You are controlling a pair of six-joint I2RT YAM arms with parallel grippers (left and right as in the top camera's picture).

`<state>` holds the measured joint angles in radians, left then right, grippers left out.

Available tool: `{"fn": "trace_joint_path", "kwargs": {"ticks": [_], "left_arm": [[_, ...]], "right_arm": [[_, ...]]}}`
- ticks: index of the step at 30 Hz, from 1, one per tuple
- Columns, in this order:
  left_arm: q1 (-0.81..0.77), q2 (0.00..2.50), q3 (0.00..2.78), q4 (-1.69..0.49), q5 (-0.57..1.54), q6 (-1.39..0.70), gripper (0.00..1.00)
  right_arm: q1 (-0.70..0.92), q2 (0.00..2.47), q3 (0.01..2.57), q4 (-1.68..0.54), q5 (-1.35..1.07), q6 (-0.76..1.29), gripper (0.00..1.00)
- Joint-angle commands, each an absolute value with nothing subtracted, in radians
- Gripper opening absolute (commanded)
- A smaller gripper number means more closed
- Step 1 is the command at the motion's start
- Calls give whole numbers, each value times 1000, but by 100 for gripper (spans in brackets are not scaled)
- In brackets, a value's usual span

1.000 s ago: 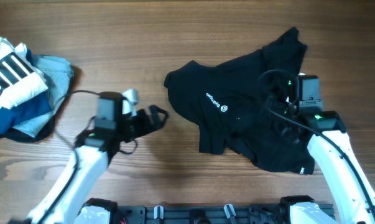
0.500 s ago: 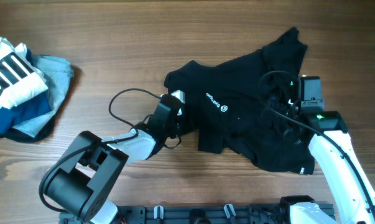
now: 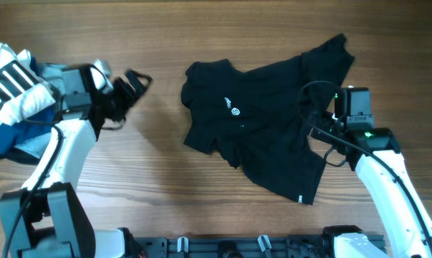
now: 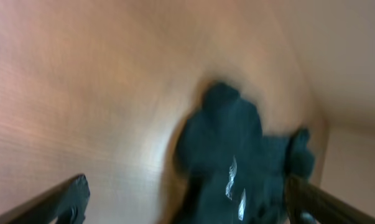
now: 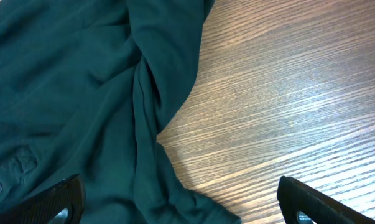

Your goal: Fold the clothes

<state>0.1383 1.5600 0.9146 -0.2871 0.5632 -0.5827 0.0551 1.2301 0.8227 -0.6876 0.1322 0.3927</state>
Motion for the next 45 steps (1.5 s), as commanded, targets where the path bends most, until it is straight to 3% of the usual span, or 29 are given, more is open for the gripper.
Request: {"fn": "trace_joint_path", "kwargs": {"ticks": [1,6,10,12,13,14,16,20,23,26,28,33,36,41,42,45], "left_arm": [[37,1566,896,-544,653,-560,100],[-203,1636,884,-498,500,-561,100],[-331,1721,884,-213,160,-561,98],[-356,1766,884,-97,125,-561,93],[-366,1792,884,-45,130,-561,86],[-377,1824,884,3,130,-561,66],[-381,1856,884,31,141,-561,4],[-316,1801,925,31,118,-443,4],[-155,1751,1069,25,48,-323,4],[22,1750,1246,-66,83,-355,5],[54,1750,1251,-187,265,-355,100],[35,1750,1244,-819,310,-355,100],[35,1750,1235,-1019,254,-355,100],[35,1750,1061,-887,194,-456,100],[35,1750,1024,-827,215,-461,97],[35,1751,947,-675,312,-461,73]], "right_arm": [[51,1220,824,-680,134,396,100],[51,1220,824,-691,132,396,100],[51,1220,824,-706,130,395,100],[51,1220,824,-710,130,396,100],[51,1220,824,-710,131,395,100],[51,1220,824,-710,130,396,100],[51,1220,824,-712,131,396,100],[51,1220,824,-711,131,395,100],[51,1220,824,-709,131,396,100],[51,1220,824,-709,130,396,100],[51,1220,824,-708,130,396,100],[51,1220,824,-708,129,396,100],[51,1220,824,-676,-43,308,96],[56,1237,831,-653,-191,178,93],[65,1256,849,-658,-210,167,93],[123,1340,962,-667,-231,157,93]]}}
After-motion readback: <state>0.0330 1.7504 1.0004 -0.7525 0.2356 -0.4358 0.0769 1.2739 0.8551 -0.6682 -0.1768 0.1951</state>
